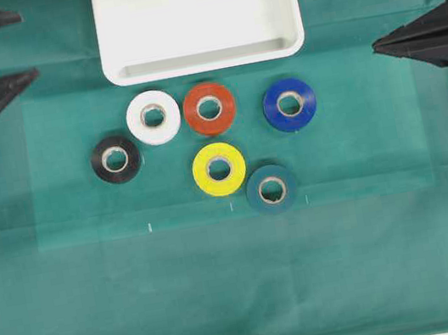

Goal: Pick up the tape from a random location and place it into the white case.
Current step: 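Move the left gripper forward toward the white tape roll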

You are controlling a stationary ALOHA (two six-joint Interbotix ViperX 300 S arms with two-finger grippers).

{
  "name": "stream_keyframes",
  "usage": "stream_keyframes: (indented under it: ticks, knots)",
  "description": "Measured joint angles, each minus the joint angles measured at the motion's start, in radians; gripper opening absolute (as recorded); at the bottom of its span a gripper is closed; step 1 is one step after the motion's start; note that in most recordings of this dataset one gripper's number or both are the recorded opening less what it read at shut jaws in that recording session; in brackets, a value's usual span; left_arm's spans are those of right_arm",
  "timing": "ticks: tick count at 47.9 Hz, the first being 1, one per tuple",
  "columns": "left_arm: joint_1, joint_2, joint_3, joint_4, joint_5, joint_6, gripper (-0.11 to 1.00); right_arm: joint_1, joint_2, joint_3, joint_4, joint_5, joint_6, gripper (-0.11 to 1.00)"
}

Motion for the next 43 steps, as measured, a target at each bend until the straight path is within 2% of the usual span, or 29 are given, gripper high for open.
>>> stream_keyframes:
  ticks: [14,29,43]
  knots:
    - [0.009,-0.002,0.002,0.000,0.012,-0.006,0.98,0.000,0.000,0.000,0.002,0.002,0.000,0.00]
    - [-0.015,0.014,-0.003,0.002,0.008,-0.006,0.98,0.000,0.002,0.000,0.000,0.002,0.000,0.00]
    - [-0.034,0.094,-0.020,0.002,-0.069,-0.006,0.98,0.000,0.002,0.000,0.002,0.000,0.000,0.00]
